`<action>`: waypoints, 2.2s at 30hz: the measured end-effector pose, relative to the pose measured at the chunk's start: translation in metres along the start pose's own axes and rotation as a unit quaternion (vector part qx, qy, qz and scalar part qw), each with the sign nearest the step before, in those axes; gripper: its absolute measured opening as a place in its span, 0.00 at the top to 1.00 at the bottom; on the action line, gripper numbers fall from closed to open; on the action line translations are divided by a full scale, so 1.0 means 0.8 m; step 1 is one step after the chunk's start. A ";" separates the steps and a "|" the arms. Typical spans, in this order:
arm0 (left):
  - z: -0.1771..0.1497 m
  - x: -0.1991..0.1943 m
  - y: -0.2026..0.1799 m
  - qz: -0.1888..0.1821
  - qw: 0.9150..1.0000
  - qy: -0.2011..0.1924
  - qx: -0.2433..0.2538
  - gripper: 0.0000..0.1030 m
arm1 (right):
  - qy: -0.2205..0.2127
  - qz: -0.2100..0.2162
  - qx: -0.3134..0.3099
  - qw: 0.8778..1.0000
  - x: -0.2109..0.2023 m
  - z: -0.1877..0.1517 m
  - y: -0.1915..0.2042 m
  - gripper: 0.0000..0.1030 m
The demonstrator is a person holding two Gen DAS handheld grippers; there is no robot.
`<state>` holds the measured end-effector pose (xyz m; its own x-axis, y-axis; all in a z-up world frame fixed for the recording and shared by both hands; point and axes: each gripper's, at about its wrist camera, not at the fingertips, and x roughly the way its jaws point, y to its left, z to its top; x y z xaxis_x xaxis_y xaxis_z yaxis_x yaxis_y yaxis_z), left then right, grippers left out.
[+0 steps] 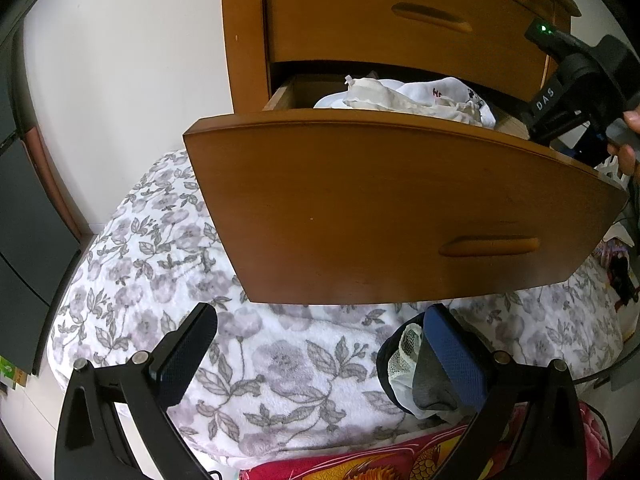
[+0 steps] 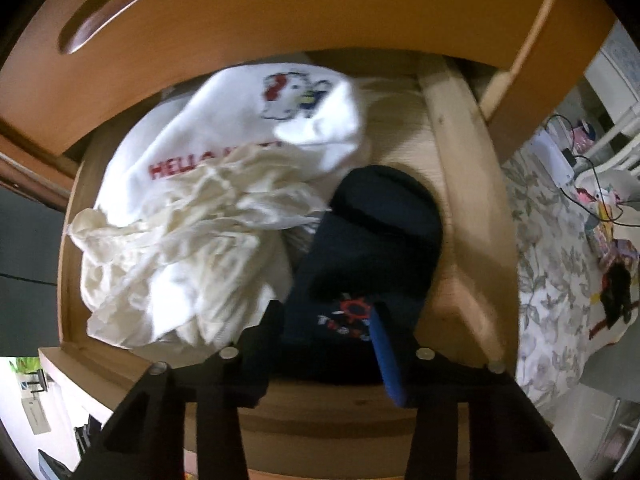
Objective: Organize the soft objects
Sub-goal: 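Lift the navy cloth out of the drawer with the right tool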
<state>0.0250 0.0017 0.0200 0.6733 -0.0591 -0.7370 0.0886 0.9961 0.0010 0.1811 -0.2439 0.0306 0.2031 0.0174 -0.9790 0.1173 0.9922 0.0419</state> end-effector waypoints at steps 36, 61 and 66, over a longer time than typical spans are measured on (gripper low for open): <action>0.000 0.004 -0.001 -0.002 1.000 0.008 0.000 0.00 | 0.105 -0.043 -0.016 0.993 0.076 0.117 -0.012 0.26; 0.000 0.006 -0.002 0.003 1.000 0.010 0.003 0.00 | 0.026 0.046 0.047 0.997 0.011 0.005 -0.108 0.89; 0.000 0.005 -0.003 0.005 1.000 0.008 0.005 0.00 | -0.007 0.095 0.071 0.993 -0.011 -0.022 -0.136 0.92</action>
<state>0.0276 -0.0010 0.0167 0.6617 -0.0472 -0.7483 0.0886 0.9959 0.0155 0.1497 -0.3500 0.0309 0.2474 0.1999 -0.9481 0.2112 0.9438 0.2541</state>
